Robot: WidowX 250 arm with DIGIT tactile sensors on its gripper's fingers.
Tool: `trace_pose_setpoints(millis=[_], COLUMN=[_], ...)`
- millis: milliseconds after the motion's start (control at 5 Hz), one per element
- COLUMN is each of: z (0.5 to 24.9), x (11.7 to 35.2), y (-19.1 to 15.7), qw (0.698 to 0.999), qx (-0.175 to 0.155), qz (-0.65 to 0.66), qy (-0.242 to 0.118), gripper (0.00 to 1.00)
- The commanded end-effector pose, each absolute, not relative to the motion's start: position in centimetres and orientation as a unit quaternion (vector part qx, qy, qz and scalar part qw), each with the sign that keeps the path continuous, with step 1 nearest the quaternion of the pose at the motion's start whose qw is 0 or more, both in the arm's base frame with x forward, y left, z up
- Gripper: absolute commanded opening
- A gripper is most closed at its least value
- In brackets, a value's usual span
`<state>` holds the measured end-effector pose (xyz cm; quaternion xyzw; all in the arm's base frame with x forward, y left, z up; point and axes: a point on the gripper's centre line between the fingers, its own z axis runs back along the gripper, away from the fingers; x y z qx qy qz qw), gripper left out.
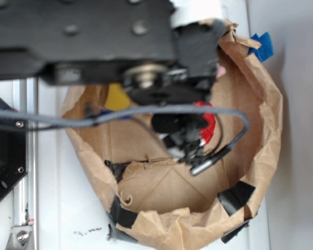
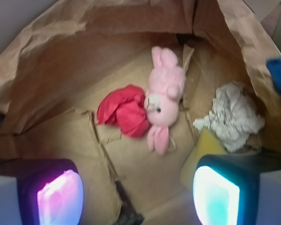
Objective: Grab the pink bunny.
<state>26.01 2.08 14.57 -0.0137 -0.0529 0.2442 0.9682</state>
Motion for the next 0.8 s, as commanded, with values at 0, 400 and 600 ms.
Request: trace_pose_setpoints(millis=[0,400,600], z=[15.9,15.9,12.4], x=[27.9,27.9,28.5], y=[4.1,4.1,5.3], qw=[0.965,0.965,0.963], qx=[-0.021,-0.021,-0.001], qz=[0.25,0.25,0.261], qy=[-0.073,-0.073,-0.059], gripper=[1.0,1.0,1.0])
